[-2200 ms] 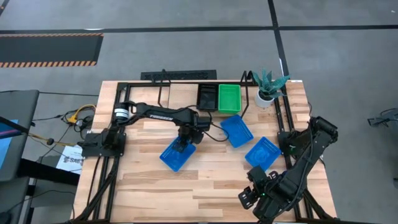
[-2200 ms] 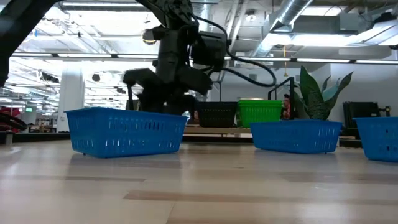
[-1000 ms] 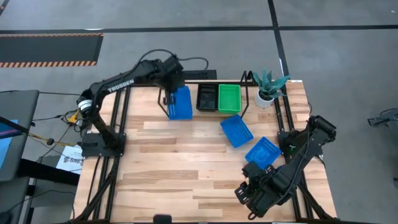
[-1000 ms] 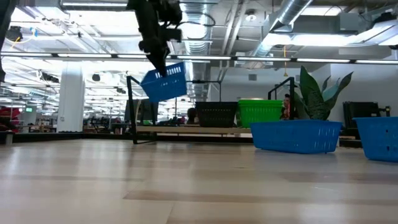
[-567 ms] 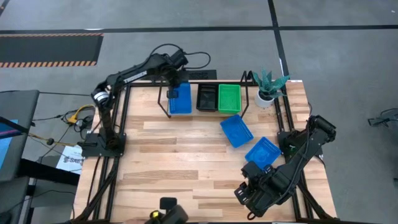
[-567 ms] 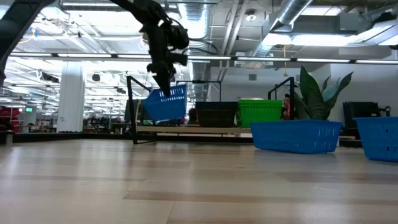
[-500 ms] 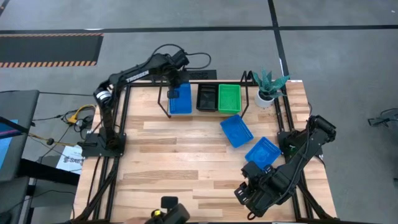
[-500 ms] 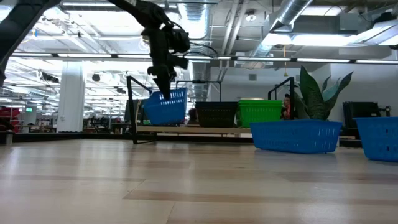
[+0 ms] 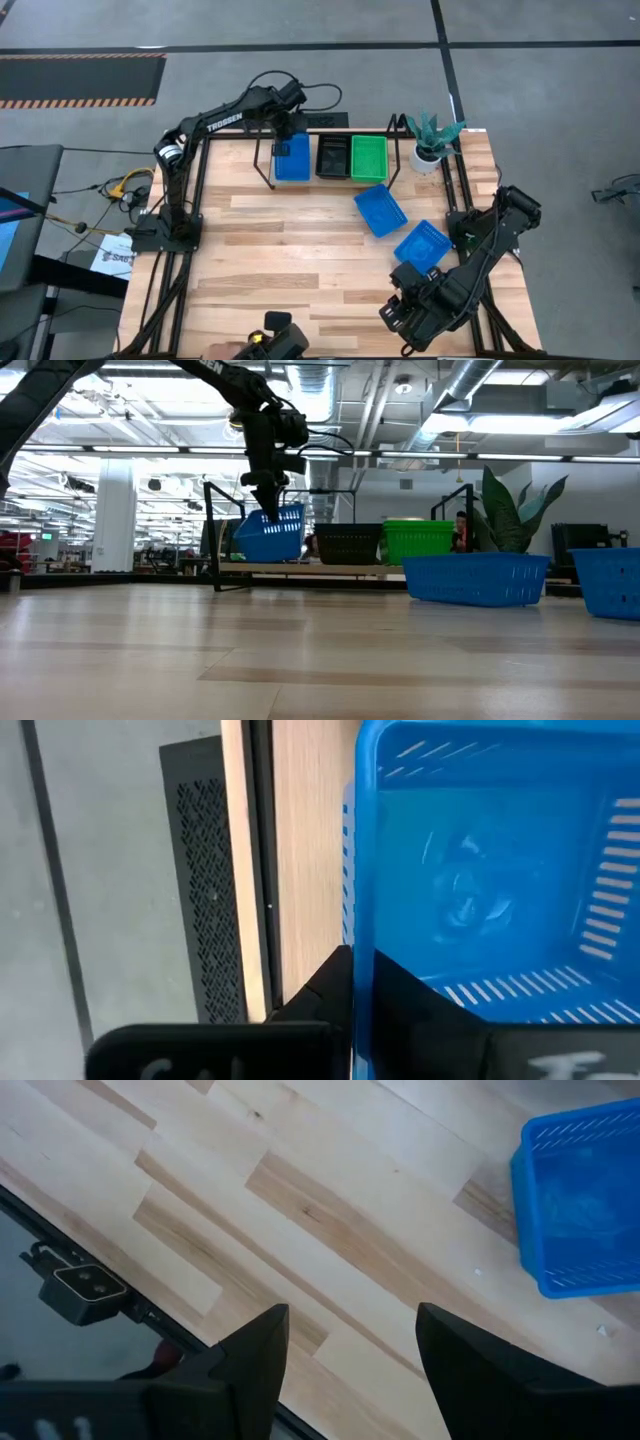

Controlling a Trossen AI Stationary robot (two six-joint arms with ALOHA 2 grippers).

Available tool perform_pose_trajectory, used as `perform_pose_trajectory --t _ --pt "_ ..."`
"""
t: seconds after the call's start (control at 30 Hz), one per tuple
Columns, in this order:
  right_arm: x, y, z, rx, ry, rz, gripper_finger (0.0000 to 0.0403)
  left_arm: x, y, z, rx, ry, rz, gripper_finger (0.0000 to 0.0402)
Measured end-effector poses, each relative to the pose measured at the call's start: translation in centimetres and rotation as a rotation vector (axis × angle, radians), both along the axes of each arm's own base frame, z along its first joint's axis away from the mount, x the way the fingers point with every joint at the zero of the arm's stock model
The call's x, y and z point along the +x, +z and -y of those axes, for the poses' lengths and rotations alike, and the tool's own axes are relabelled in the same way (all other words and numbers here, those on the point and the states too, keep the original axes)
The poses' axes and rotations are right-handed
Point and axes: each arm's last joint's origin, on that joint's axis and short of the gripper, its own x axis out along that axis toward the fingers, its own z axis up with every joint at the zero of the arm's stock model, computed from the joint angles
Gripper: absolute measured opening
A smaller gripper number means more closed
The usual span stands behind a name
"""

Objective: Stack baskets on shelf by color
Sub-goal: Put the left blue bin on the shelf, then stack the left blue bin on top of the other blue bin on the shelf

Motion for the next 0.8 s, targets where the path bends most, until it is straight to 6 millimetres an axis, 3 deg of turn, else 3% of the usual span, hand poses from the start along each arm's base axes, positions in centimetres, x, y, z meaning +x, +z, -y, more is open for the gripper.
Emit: perform_pose_trajectory --t 0.37,0.6,0.7,0.8 --pt "-0.2 0.0 -0.2 0.01 -0.013 0.004 0.0245 0.4 0.5 -0.1 0.111 0.047 -0.004 0.0142" --pt "-0.2 0.0 -0.2 0.005 -0.008 0.001 0.0245 0.1 4.9 3.6 0.156 0.069 0.116 0.0192" --pt "-0.3 0.0 -0.3 0.003 -0.004 -0.003 0.0245 -0.3 7.3 5.7 0.049 0.122 0.286 0.0194" --pt "-0.5 -0.1 -0.2 -0.01 -0.006 -0.015 0.0245 0.1 9.2 8.1 -0.243 0.108 0.502 0.0191"
